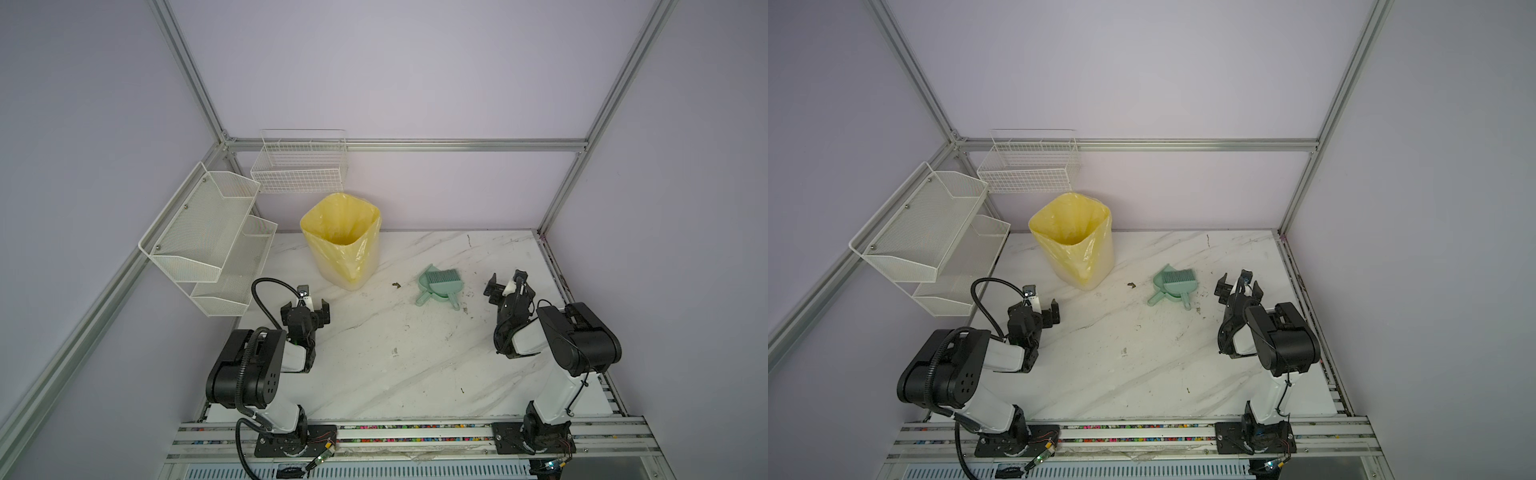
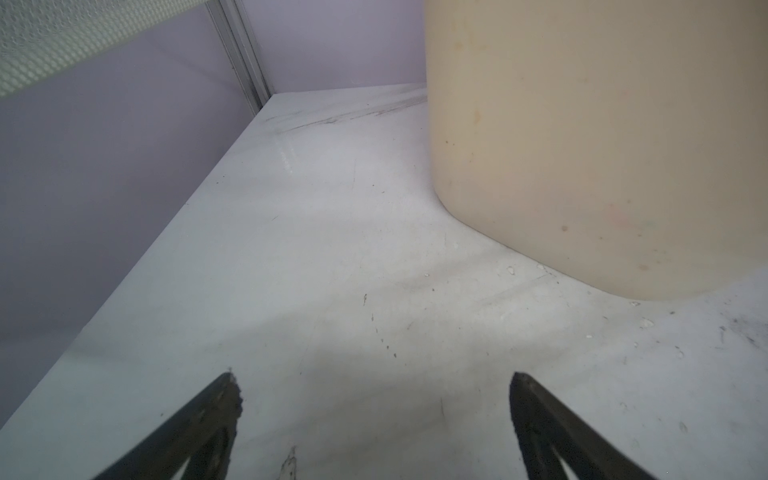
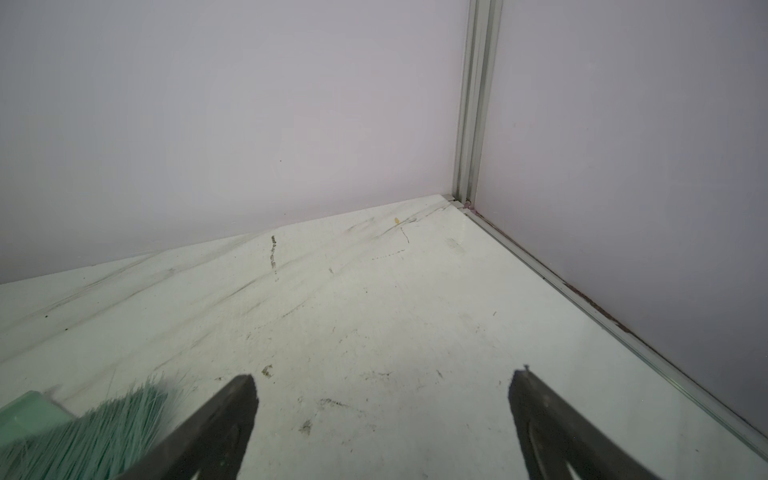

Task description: Sweep away the paper scraps from the table

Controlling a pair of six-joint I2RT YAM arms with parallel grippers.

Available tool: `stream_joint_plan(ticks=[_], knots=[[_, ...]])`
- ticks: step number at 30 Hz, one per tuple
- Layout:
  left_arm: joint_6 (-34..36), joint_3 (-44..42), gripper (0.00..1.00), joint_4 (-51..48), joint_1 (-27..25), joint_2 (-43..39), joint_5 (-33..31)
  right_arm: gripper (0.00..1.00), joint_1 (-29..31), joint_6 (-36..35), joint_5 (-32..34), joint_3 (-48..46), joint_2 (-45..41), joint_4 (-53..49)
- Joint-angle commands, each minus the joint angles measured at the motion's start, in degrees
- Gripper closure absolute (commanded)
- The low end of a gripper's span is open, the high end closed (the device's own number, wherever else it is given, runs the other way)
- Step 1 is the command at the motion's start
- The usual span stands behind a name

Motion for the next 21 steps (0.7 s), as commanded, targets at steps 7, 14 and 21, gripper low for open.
stream_joint_plan(ticks=[7, 14, 21], knots=[[-0.9, 3.8, 0.00, 1.7, 0.4, -1.3, 0.7, 0.03, -0.1, -1.6, -0.5, 0.2, -0.8, 1.9], [-1.0, 3.7, 0.00, 1.7, 0.4, -1.3, 0.7, 0.03, -0.1, -1.6, -0.5, 0.1, -0.8, 1.9], [-1.0, 3.8, 0.00, 1.7, 0.4, -1.3, 0.7, 0.03, -0.1, -1.7, -0.5, 0.1, -0.8, 2.0]])
